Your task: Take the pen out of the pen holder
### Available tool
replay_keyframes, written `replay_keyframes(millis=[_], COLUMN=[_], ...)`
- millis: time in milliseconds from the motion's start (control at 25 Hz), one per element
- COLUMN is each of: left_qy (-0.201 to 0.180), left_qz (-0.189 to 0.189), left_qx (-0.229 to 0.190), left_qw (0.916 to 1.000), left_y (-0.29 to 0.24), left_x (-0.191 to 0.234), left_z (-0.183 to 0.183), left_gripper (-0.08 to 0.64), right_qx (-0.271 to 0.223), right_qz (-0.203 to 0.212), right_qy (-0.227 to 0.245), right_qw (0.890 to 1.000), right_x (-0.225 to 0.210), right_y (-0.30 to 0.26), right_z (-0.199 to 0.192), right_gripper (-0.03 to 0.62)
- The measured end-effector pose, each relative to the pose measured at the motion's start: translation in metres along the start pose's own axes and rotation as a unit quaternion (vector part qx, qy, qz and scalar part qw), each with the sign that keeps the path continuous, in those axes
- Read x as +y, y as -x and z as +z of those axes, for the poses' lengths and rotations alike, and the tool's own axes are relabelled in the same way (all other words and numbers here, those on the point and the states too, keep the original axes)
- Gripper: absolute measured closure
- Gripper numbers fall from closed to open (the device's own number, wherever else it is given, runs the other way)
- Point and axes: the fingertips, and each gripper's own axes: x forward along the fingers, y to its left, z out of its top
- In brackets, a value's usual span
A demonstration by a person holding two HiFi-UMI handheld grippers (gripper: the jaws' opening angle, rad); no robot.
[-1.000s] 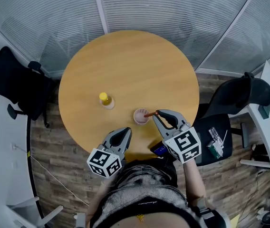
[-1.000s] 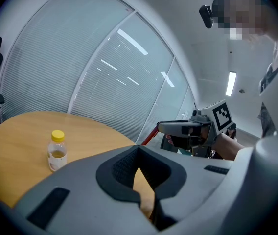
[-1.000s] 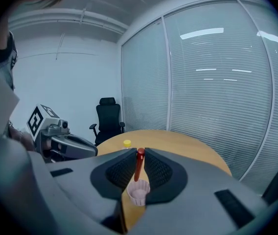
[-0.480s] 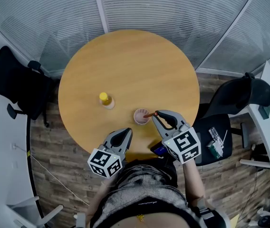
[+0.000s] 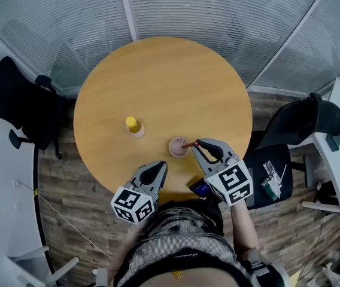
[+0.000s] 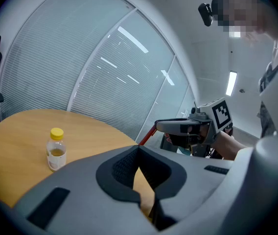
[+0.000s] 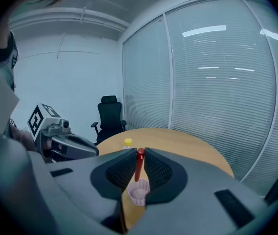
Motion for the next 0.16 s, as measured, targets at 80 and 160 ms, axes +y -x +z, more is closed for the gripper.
replay_keyframes(millis=[80, 160], left_qy=[0.001, 0.001], left_qz=[0.001, 0.001], left_qx=[0.000, 0.000], left_qw=[1.0000, 1.0000], left_y=[-0.0001, -0.0001], left_x=[0.0012, 0.0021], left_z=[0.0001, 0.0000], left_gripper=[0.555, 0.555], right_qx=[0.005, 0.012], right_qz=[0.001, 0.002], right_qy=[0.000, 0.001], right_qw=[1.000, 1.000], right_x=[0.0001, 0.0002], right_y=[-0.0017, -0.0031], right_z=[-0.0015, -0.0034], right_gripper=[0.531, 0.531])
